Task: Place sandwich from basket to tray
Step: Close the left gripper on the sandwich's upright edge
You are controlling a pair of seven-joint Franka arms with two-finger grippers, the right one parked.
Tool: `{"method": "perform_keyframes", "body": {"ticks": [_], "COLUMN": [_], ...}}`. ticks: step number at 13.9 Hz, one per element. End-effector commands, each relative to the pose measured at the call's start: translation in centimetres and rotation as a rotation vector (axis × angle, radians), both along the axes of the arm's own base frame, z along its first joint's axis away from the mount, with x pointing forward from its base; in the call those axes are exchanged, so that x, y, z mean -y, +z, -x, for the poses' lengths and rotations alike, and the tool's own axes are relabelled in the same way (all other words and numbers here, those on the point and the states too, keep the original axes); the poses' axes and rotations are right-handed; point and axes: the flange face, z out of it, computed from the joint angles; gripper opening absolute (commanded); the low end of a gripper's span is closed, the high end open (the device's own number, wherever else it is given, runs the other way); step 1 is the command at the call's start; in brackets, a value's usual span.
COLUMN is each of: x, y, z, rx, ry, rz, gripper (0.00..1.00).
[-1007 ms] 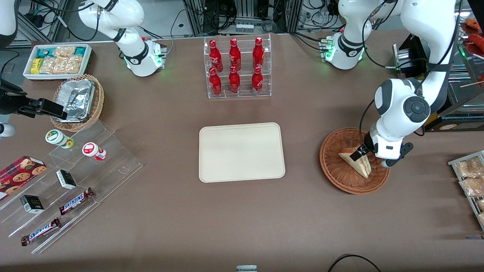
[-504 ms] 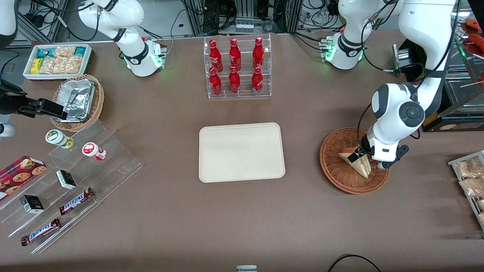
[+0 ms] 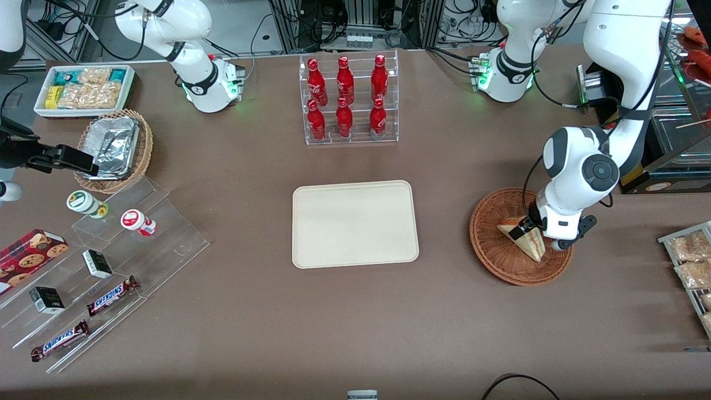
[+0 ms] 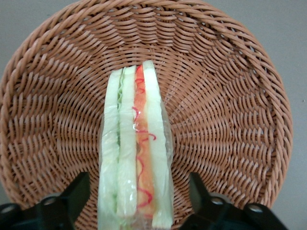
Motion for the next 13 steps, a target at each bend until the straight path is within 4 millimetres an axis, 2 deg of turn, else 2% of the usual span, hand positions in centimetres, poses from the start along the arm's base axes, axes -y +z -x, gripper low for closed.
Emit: {"method": "perform_keyframes", "body": {"ticks": [1,5,7,8,11,13], "x": [0.0,0.5,1.0,1.8,6.1,9.7], "y": [-0.3,2.0,5.1,6.7,12.7,15.4], "z": [-0.4,-1.2,-2.0,-2.6,-4.8,-5.1], "rx": [0.016,0.031,-0.002,-0.029,-0.037,-0.006], "ry": [0.019,-0.003,-0.063,-0.089,-0.144,-0.184], "rz": [0.001,-0.006,-0.066,-0.092,-0.109,-0.104], "gripper": [0.02,0.0,0.0,0.0,0.0,0.0]}}
